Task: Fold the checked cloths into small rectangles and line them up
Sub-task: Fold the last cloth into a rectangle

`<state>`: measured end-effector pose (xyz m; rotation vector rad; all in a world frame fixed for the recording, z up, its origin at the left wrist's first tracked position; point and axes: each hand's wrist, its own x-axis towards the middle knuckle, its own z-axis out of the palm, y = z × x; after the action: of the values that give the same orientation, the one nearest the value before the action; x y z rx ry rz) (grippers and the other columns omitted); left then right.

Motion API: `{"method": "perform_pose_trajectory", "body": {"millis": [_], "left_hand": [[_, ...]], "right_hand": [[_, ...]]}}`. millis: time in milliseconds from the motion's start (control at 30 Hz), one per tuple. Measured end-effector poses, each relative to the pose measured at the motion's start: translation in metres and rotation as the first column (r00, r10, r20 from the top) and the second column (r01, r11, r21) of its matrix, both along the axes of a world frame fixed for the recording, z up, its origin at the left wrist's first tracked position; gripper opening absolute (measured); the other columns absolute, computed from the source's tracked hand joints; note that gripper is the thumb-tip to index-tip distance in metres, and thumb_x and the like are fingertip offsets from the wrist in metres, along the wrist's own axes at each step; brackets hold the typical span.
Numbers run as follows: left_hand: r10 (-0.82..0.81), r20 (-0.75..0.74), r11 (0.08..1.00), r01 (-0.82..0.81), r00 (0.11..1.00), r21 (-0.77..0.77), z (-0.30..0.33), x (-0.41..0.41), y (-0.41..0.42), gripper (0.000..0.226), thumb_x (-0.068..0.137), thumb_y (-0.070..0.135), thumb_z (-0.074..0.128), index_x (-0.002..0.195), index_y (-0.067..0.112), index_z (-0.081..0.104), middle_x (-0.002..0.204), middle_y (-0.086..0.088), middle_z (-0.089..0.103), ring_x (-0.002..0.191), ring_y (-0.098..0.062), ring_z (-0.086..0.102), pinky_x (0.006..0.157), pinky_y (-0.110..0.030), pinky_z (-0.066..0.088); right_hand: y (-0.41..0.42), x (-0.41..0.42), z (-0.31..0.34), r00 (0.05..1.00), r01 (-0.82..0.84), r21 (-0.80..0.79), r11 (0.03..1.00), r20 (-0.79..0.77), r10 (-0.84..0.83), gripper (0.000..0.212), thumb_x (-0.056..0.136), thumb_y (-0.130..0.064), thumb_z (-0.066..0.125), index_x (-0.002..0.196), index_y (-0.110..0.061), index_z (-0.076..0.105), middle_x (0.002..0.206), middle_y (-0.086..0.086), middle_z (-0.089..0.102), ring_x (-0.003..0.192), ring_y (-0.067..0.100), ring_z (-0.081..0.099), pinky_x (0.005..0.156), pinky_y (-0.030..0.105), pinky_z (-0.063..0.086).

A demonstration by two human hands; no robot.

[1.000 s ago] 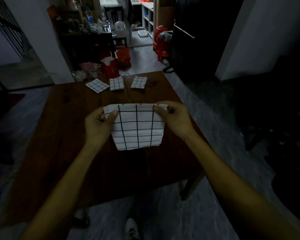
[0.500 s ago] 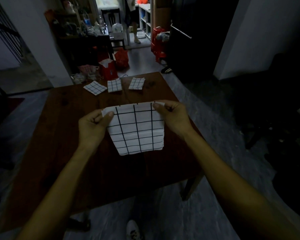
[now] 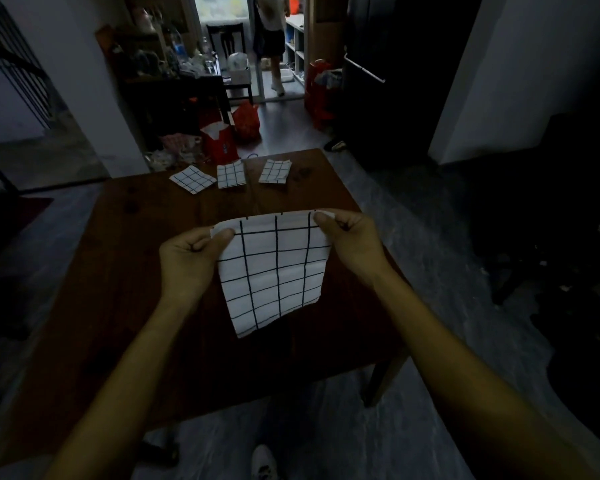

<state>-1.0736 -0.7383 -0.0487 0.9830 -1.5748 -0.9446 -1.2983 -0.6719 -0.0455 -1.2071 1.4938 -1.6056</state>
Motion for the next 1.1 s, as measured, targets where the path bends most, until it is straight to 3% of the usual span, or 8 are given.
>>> {"method": "perform_pose_trajectory", "body": {"millis": [67,167,300,400,500,700,867,1100], "left_hand": [[0.005,0.011,1.000,-0.005,1.000,-0.005,0.002,-0.008,0.005,0.017,0.081,0.016,0.068,0.077,0.000,0.067,0.076,-0.019,0.066,0.070,-0.025,0.062,0.063,-0.024,0.055],[0.014,0.019,1.000,-0.013,1.000,-0.025,0.003,-0.020,0.014,0.006,0.077,0.019,0.071,0.079,0.013,0.071,0.073,0.000,0.070,0.071,-0.013,0.066,0.066,-0.021,0.054],[-0.030,0.045,0.996,0.034,0.999,-0.085,0.003,-0.032,0.019,0.016,0.078,0.015,0.072,0.093,0.010,0.072,0.088,0.005,0.072,0.082,-0.005,0.068,0.073,-0.015,0.051],[-0.007,0.068,0.989,0.017,0.998,-0.146,0.007,-0.028,0.023,0.017,0.078,0.011,0.072,0.095,0.014,0.071,0.087,0.013,0.069,0.082,0.003,0.066,0.073,-0.009,0.048],[0.011,0.098,0.985,0.006,0.995,-0.171,0.008,-0.021,0.025,0.020,0.078,0.007,0.071,0.095,0.019,0.070,0.086,0.015,0.069,0.081,0.007,0.065,0.071,-0.006,0.046],[-0.025,0.104,0.986,0.042,0.994,-0.160,0.004,-0.016,0.029,0.018,0.081,0.007,0.069,0.093,0.020,0.071,0.082,0.024,0.068,0.081,0.004,0.066,0.070,-0.007,0.047],[0.000,0.085,0.987,0.014,0.996,-0.162,0.004,-0.014,0.025,0.017,0.079,0.009,0.071,0.092,0.019,0.072,0.082,0.031,0.067,0.083,0.002,0.066,0.072,-0.008,0.047],[0.061,0.074,0.978,-0.044,0.995,-0.206,0.003,-0.019,0.025,0.014,0.081,0.009,0.070,0.094,0.009,0.074,0.090,0.006,0.072,0.085,-0.001,0.067,0.074,-0.013,0.050]], "right_hand": [[0.003,-0.002,-0.002,0.985,0.078,0.007,0.997,-0.152,-0.076,0.028,0.091,-0.020,0.062,0.116,-0.008,0.064,0.110,-0.002,0.066,0.099,0.003,0.062,0.089,0.030,0.053],[0.004,0.014,0.003,0.785,0.194,-0.178,0.965,-0.562,-0.261,0.050,0.086,-0.031,0.067,0.130,-0.015,0.051,0.123,-0.006,0.053,0.114,0.001,0.039,0.102,0.013,0.026],[-0.020,0.045,0.007,0.521,-0.095,-0.238,0.967,-0.840,-0.156,0.019,0.090,-0.020,0.057,0.105,-0.019,0.068,0.104,0.002,0.068,0.104,0.021,0.057,0.099,0.035,0.033],[-0.024,0.046,0.008,0.675,-0.133,-0.236,0.963,-0.732,-0.086,0.018,0.091,-0.010,0.056,0.094,-0.015,0.072,0.089,0.001,0.072,0.084,0.014,0.063,0.086,0.032,0.044],[-0.020,0.046,0.006,0.776,-0.145,-0.240,0.960,-0.629,-0.040,0.016,0.091,-0.005,0.055,0.094,-0.010,0.070,0.091,0.003,0.071,0.085,0.009,0.060,0.080,0.031,0.048],[-0.019,0.058,0.009,0.794,-0.223,-0.107,0.969,-0.596,0.117,0.016,0.091,-0.018,0.060,0.106,-0.013,0.063,0.097,-0.001,0.064,0.090,0.011,0.057,0.079,0.021,0.046],[-0.026,0.060,0.014,0.782,-0.214,-0.168,0.962,-0.619,0.066,0.010,0.092,-0.010,0.056,0.090,-0.012,0.065,0.088,-0.008,0.060,0.083,0.003,0.053,0.077,0.008,0.038],[-0.025,0.058,0.018,0.871,-0.204,-0.179,0.962,-0.482,0.095,0.009,0.090,-0.010,0.060,0.090,-0.010,0.069,0.089,-0.008,0.063,0.086,0.004,0.059,0.079,0.014,0.046]]}}
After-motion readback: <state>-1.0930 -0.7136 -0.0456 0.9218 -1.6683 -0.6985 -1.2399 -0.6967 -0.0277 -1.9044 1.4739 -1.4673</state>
